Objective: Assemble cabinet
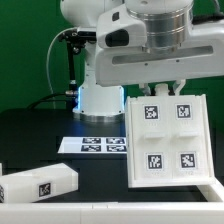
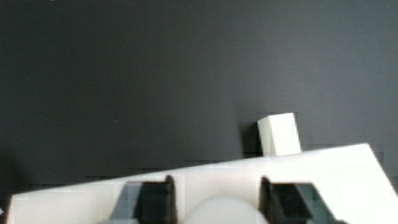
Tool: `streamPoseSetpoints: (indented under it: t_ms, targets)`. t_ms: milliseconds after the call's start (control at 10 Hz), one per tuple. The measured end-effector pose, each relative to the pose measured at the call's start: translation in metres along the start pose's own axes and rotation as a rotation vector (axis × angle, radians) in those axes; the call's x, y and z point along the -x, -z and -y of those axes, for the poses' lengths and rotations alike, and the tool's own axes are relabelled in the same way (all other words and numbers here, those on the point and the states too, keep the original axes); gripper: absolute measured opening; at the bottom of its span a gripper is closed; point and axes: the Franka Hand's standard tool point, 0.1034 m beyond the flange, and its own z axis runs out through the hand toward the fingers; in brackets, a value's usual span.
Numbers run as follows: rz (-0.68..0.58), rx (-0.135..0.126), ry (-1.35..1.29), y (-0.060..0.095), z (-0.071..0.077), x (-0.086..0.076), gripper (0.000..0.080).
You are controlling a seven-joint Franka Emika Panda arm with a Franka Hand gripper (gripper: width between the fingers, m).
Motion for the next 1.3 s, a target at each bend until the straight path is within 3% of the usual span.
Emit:
streamPoseSetpoints:
  t_ms: [400, 600, 800, 1000, 1300]
  targets:
    - [-0.026, 0.003, 0.000, 0.000, -0.001, -0.006, 0.0219]
    - [-0.106, 0.001, 0.000, -0.001, 0.000, -0.010, 0.0219]
    - [-0.024, 0.014, -0.025, 0.001, 0.004, -0.016, 0.0219]
    - [0.023, 0.007, -0.032, 0.006, 0.002, -0.025, 0.0219]
    - [-0.019, 0.005, -0.026, 0.006, 0.001, -0.012, 0.0219]
